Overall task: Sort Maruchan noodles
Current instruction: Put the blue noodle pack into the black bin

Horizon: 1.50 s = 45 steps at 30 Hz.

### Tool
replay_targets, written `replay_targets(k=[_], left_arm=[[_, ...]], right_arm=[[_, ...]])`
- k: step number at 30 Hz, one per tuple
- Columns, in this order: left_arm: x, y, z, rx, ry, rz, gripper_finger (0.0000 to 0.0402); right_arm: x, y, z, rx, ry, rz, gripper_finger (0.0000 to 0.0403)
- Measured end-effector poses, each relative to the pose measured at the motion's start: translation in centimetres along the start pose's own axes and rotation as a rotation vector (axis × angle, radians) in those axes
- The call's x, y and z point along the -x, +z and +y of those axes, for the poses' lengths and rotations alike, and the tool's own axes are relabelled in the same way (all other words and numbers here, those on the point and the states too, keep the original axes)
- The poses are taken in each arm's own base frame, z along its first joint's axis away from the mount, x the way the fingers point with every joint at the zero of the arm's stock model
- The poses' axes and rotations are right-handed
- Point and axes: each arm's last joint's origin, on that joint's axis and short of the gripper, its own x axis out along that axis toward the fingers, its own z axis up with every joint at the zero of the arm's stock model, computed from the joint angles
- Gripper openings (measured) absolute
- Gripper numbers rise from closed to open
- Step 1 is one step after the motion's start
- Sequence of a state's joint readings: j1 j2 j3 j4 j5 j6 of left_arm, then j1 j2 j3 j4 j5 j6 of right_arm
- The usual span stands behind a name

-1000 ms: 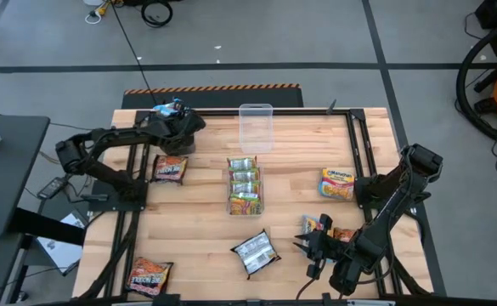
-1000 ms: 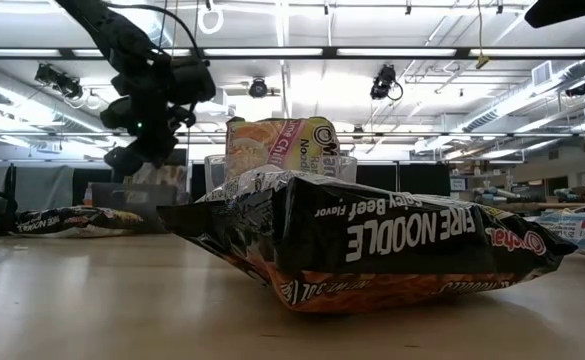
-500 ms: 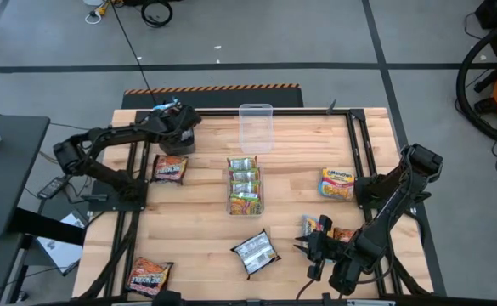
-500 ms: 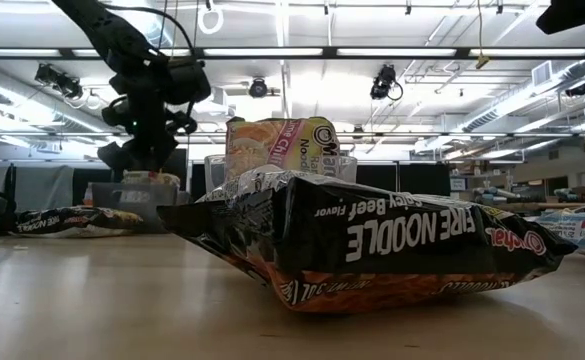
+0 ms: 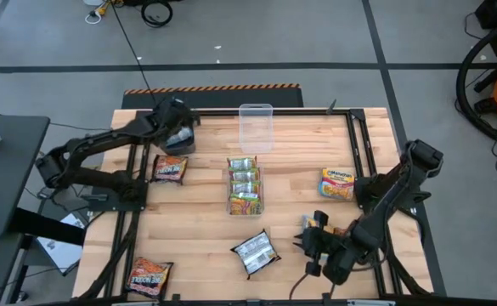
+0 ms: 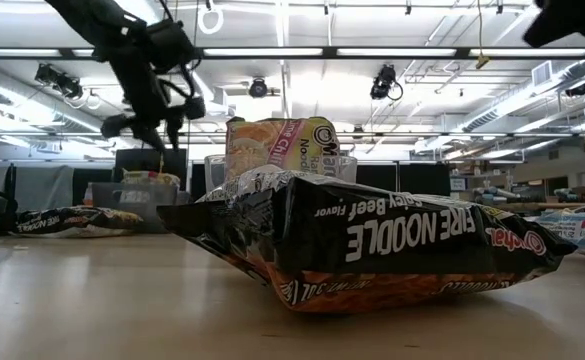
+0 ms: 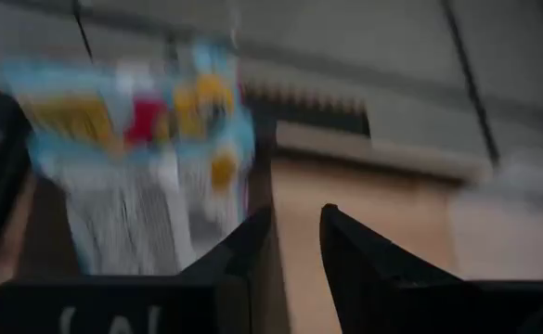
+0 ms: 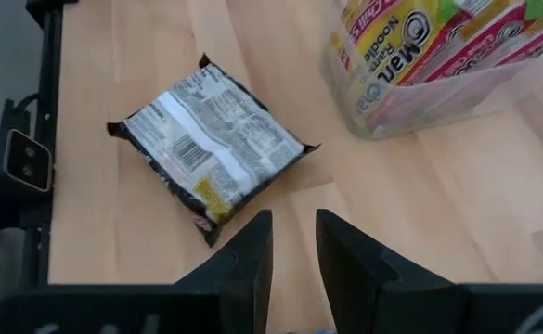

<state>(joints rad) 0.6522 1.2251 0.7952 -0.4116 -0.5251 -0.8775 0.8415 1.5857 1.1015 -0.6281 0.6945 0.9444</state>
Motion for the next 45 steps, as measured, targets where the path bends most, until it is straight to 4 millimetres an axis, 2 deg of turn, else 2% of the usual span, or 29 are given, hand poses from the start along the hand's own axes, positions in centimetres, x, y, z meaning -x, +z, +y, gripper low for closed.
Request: replay_targets(k=[6,11,22,29,35,45], left_arm=[[-1.9,-0.8,2.1,-0.014,0.059,0.307,0.0060],[-3.6,-0.7,2.3,0.023,0.058,0.355,0.0009],[-8.6,-3.3,3.6,0.019,0.246,0.506,0.0003],[-9.3,-3.3,3.9,-0.003,0.367,0.367,0.0007],[-9.5,-3.1,3.4,0.001,0.354,0.288,0.0009],[-9.4,-3.2,3.1,-0.005,0.337,0.292,0.0018]], right_arm=[[0.1,1.7,-1.3,0.034,-0.003,-0.010,0.0091],[-0.4,2.4,-1.9,0.041,-0.021,-0.015,0.0091],[-0.6,2.6,-2.1,0.060,-0.014,0.002,0.0090],[-0.6,2.5,-2.1,0.063,-0.012,0.005,0.0090],[-0.6,2.5,-2.1,0.056,-0.010,0.004,0.0090],[-0.6,2.3,-2.4,0.067,-0.036,0.028,0.0090]])
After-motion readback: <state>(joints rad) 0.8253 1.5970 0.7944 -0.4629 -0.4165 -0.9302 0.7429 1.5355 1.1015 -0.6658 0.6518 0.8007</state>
